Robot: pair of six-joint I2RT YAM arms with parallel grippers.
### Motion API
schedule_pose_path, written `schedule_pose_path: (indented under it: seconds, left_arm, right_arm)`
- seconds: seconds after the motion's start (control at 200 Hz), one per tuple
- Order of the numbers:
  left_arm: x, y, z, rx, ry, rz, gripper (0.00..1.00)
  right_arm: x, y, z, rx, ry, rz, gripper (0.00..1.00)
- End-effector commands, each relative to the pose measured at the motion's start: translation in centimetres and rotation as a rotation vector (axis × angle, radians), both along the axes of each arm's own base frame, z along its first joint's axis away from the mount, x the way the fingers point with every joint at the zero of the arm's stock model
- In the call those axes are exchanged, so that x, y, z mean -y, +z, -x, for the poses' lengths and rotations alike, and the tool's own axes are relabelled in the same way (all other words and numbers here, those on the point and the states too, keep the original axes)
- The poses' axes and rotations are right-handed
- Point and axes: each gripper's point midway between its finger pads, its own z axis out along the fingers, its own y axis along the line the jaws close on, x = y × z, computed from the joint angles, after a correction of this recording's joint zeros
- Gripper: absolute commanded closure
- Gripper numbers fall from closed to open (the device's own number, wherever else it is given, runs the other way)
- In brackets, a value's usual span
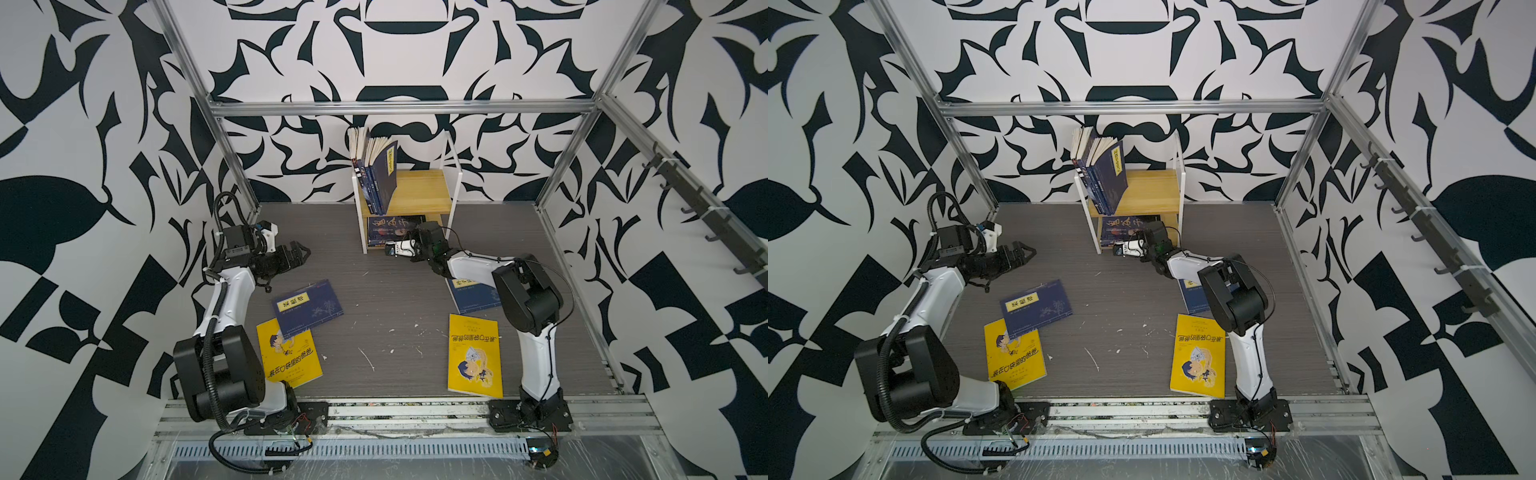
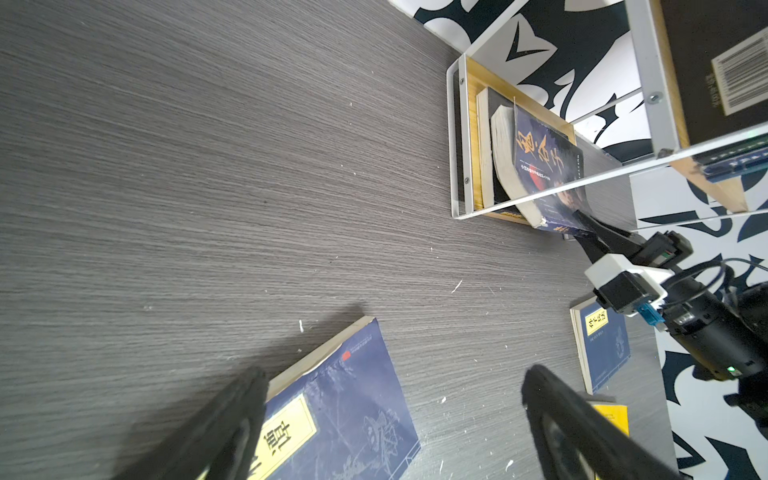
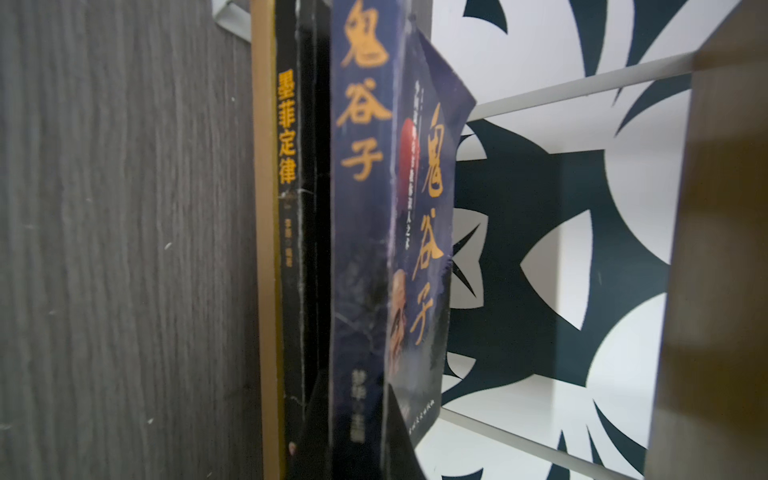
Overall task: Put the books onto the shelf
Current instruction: 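Lower the purple book into the lower tier and release it with the right gripper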
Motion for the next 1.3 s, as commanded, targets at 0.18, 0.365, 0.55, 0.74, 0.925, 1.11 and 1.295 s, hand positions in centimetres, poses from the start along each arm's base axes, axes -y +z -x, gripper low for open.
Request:
schedule_pose_path:
  seconds: [0.18, 0.365, 0.55, 0.74, 0.925, 1.11, 1.295]
  left_arm:
    - [0.4, 0.7, 0.6, 0.012, -0.008, 0.021, 0.00]
    - [0.4, 0.9, 0.5, 0.019, -0.009, 0.020, 0.00]
    - [0.4, 0.9, 0.6, 0.018, -0.007, 0.023, 0.00]
    - [0.4, 1.0, 0.8, 0.020, -0.007, 0.017, 0.00]
    - [0.4, 1.0, 0.8, 0.020, -0.008, 0.017, 0.00]
    - [0.4, 0.9, 0.8, 0.018, -0.008, 0.016, 0.00]
    - [0.4, 0.9, 0.8, 0.019, -0.008, 0.015, 0.00]
  right_arm:
    - [-0.3, 1.2, 0.7, -0.087, 0.017, -0.003, 0.86]
    - [-0.4, 0.8, 3.1, -0.233, 0.044, -0.014, 0.62]
    - [-0.7, 1.0, 3.1, -0.285, 0.039, -0.029, 0.57]
    - [-1.1, 1.2, 2.9, -0.319, 0.036, -0.041, 0.55]
    - [-1.6, 1.2, 2.2, -0.324, 0.028, -0.051, 0.62]
    - [-1.8, 1.2, 1.5, -0.317, 0.021, -0.048, 0.64]
    - [-2.0, 1.4, 1.0, -0.310, 0.015, -0.059, 0.65]
